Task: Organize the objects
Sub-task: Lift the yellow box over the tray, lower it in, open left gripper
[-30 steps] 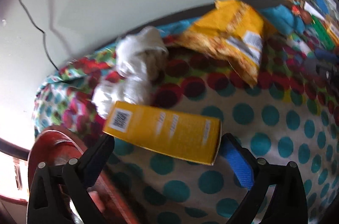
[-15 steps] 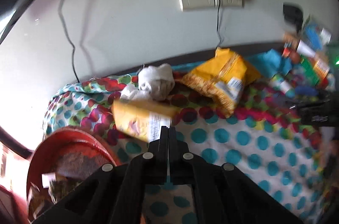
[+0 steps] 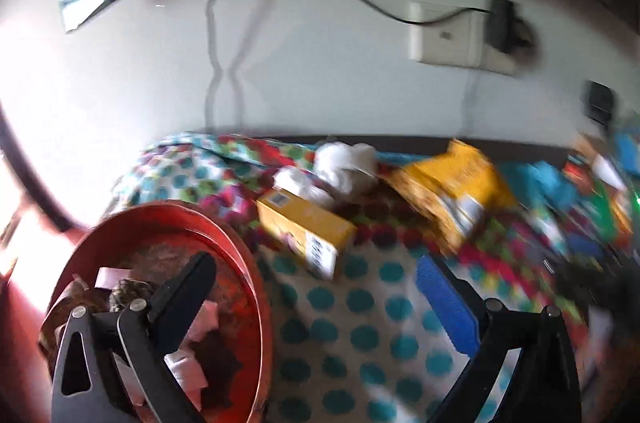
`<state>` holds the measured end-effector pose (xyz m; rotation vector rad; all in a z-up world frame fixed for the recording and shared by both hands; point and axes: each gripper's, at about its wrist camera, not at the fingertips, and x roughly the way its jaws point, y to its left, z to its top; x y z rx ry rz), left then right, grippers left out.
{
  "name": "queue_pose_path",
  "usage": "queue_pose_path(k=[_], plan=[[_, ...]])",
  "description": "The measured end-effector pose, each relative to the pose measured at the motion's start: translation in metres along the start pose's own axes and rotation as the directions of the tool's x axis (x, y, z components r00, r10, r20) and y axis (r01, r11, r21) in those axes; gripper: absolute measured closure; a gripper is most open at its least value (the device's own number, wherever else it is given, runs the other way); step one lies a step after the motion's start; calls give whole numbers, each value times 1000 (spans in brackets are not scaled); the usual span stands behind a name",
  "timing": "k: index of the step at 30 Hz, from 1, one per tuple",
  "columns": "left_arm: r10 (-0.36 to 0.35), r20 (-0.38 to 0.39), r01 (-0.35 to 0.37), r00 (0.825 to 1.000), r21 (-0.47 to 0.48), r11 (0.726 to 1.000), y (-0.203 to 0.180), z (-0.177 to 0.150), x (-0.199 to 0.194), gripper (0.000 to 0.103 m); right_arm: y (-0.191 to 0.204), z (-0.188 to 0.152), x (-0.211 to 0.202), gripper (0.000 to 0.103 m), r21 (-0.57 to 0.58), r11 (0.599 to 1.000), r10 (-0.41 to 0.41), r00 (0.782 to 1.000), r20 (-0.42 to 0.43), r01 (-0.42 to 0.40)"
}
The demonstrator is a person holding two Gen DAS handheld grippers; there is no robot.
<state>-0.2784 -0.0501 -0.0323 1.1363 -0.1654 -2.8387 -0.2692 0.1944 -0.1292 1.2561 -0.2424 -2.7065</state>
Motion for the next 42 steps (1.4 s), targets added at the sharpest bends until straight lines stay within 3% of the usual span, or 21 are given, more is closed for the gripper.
queue_pose_path(k=[2, 4, 6, 10, 15, 16, 17, 18, 19, 21, 26, 30, 36, 42], plan=[[113, -29, -115, 993, -64, 991, -16, 7, 19, 0, -1, 0, -1, 0, 2, 1000, 6, 1000, 3, -6], [156, -70, -163, 985, -123, 979, -30, 11, 43, 0, -1, 0, -1, 0, 3, 1000, 14, 1000, 8, -14], [232, -89, -242, 969, -119, 963, -43, 14, 62, 0, -1, -1, -2, 0, 3, 1000, 22, 1000, 12, -22], [274, -122, -288, 954, -119, 950, -62, 17, 95, 0, -1, -1, -4, 0, 4, 999, 35, 999, 21, -35], [323, -152, -343, 934, -138, 929, -52, 12, 114, 1, 2, -1, -3, 0, 0, 999, 49, 999, 19, -49], [319, -157, -342, 935, -154, 927, -47, 11, 117, 3, 2, -2, -3, 0, -1, 999, 43, 999, 17, -43], [305, -166, -332, 938, -168, 928, -44, 10, 119, 17, 3, -2, -3, 0, -2, 999, 44, 999, 16, -44], [295, -180, -325, 939, -173, 930, -41, 9, 121, 46, 3, -1, -2, 0, -2, 999, 45, 999, 17, -45], [305, -190, -336, 933, -162, 928, -40, 8, 123, 59, 4, -1, -2, 0, -2, 999, 45, 999, 18, -45], [265, -188, -298, 946, -179, 938, -35, 7, 121, 63, 4, -1, -2, 0, 0, 999, 45, 999, 19, -45], [269, -102, -283, 958, -166, 945, -34, 7, 92, 74, 5, 1, 3, 0, 3, 1000, 28, 1000, 6, -28], [244, -64, -252, 968, -171, 953, -27, 6, 69, 74, 7, 1, 4, 0, 2, 1000, 9, 1000, 3, -9], [231, -13, -230, 973, -184, 956, -7, 0, 34, 74, 10, 2, 9, 0, -11, 1000, -15, 1000, -13, 15], [261, 11, -253, 965, -222, 942, 34, -1, 4, 74, 12, 1, 13, 0, -21, 999, -35, 999, -30, 35]])
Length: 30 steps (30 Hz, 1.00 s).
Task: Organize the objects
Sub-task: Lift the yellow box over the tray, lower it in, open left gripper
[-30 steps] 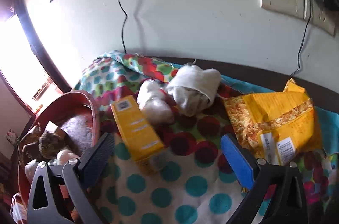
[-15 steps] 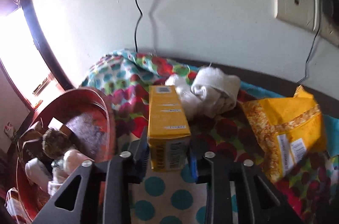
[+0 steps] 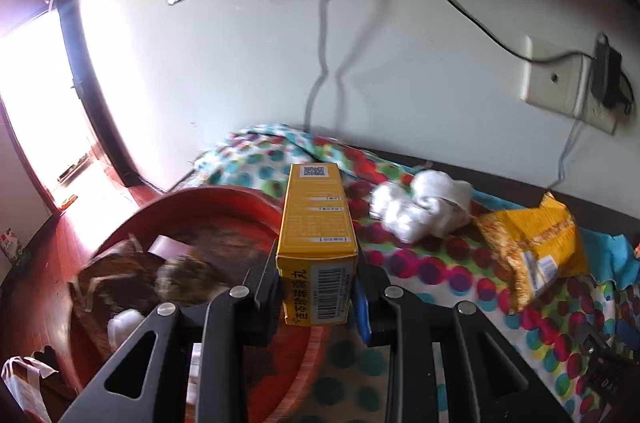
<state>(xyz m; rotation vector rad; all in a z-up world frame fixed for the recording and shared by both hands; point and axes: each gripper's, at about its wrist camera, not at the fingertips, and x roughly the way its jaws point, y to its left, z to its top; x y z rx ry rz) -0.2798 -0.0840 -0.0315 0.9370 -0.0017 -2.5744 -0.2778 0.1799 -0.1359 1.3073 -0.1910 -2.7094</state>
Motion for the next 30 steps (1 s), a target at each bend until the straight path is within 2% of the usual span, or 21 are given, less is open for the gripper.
queue_pose_path(k=[9, 15, 23, 30], plan=[[78, -8, -79, 997, -80, 994, 87, -2, -4, 74, 7, -1, 6, 0, -32, 999, -37, 999, -19, 37], [107, -22, -109, 994, -122, 987, 128, -9, -1, 74, 10, -1, 8, 0, -50, 997, -64, 998, -27, 62], [125, -49, -131, 991, -154, 979, 163, -19, 7, 74, 12, -2, 9, 0, -60, 996, -75, 997, -31, 73], [120, -79, -132, 990, -166, 977, 174, -27, 21, 74, 13, -3, 10, 0, -62, 995, -80, 996, -32, 78]])
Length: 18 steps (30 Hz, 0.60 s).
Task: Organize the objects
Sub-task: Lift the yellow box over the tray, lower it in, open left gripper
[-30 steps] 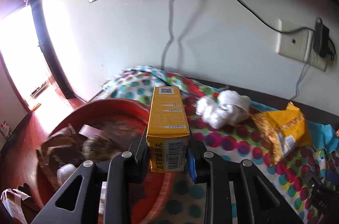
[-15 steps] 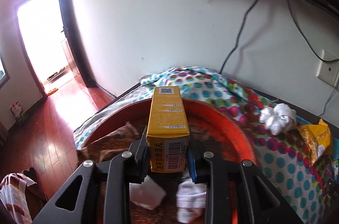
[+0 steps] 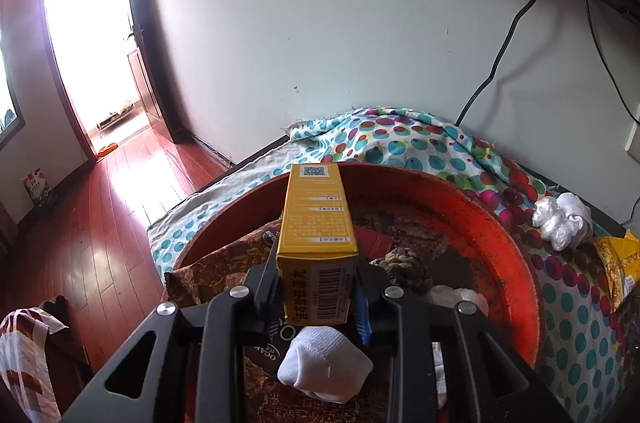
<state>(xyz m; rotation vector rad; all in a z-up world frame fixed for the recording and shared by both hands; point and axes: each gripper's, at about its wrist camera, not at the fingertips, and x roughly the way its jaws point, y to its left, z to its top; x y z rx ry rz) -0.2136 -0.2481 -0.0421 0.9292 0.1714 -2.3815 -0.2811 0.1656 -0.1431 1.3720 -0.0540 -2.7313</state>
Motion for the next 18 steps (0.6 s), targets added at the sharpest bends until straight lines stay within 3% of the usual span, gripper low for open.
queue_pose_path(k=[18], plan=[[-8, -28, 8, 1000, 10, 1000, -2, -9, 24, 74, -2, 1, 5, 0, -8, 1000, -14, 1000, -6, 14]])
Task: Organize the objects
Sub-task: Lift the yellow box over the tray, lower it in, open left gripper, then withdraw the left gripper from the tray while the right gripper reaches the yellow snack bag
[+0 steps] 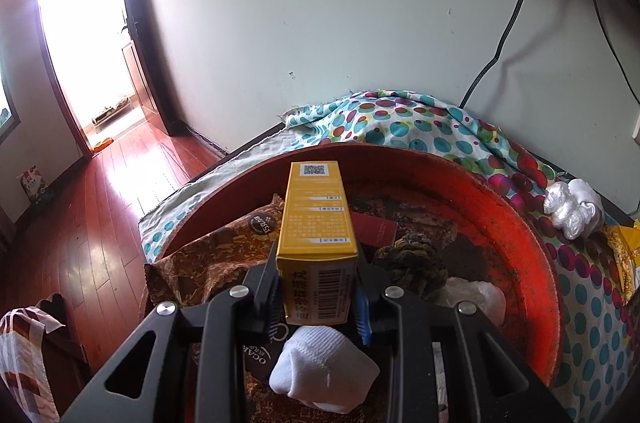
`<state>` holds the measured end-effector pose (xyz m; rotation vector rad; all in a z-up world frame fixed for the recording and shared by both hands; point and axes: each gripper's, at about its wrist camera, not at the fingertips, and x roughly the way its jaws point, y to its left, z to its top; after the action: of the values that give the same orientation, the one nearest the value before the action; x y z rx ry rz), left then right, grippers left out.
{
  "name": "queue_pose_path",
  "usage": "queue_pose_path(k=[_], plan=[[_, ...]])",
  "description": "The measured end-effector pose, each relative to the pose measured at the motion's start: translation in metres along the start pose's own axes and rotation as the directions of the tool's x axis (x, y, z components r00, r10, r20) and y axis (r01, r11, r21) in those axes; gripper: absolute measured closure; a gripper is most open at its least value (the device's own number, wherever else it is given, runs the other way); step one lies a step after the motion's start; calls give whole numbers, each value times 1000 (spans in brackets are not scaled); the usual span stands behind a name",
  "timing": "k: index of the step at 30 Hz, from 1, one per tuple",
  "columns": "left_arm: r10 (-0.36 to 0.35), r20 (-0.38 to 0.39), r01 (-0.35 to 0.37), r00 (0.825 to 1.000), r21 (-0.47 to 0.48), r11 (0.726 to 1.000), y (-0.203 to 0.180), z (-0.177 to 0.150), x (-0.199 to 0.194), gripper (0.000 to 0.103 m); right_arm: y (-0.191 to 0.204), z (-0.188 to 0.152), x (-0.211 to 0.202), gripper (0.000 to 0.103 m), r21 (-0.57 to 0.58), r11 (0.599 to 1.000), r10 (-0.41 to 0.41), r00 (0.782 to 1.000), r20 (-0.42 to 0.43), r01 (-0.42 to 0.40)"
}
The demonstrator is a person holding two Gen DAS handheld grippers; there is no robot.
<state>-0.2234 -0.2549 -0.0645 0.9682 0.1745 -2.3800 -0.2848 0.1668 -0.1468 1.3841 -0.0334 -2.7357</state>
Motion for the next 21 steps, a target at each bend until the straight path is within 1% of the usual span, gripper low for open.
queue_pose_path(k=[7, 8, 9, 10, 11, 12, 13, 15, 18, 20, 21], plan=[[-3, -4, 3, 1000, 8, 1000, -3, 0, 3, 73, 4, 1, 1, 0, -1, 1000, -3, 1000, -1, 3], [-8, -12, 8, 1000, 14, 1000, -4, 0, 5, 72, 3, 1, 1, 0, -1, 1000, -4, 1000, -2, 4], [-32, -37, 33, 999, 25, 999, -7, -1, 9, 67, 3, 1, 2, 0, -2, 1000, -3, 1000, -2, 3], [-41, -51, 42, 998, 33, 999, -8, -2, 11, 59, 3, 1, 2, 0, 0, 1000, -4, 1000, -2, 4], [-43, -54, 45, 998, 42, 998, -9, -4, 11, 30, 3, 1, 2, 0, 0, 1000, -4, 1000, -2, 4], [-46, -42, 48, 998, 43, 998, -9, -6, 8, 6, 2, 1, 2, 0, -1, 1000, -5, 1000, -2, 5], [-59, -7, 59, 998, 37, 998, -7, -8, 0, 4, 4, 1, 2, 0, -1, 1000, -5, 1000, -2, 5], [-70, 38, 68, 997, 48, 997, -5, -11, -12, 4, 3, 1, 3, 0, -2, 1000, -3, 1000, -3, 3], [-118, 54, 114, 992, 69, 991, 1, -23, -33, 3, 1, 0, 2, 0, -7, 1000, -7, 1000, -7, 7], [-166, 73, 162, 983, 52, 985, 12, -35, -52, 3, 1, -1, 2, 0, -11, 1000, -17, 1000, -9, 17], [-202, 77, 199, 976, 41, 979, 18, -44, -63, 3, 2, -2, 0, 0, -16, 999, -28, 1000, -10, 28]])
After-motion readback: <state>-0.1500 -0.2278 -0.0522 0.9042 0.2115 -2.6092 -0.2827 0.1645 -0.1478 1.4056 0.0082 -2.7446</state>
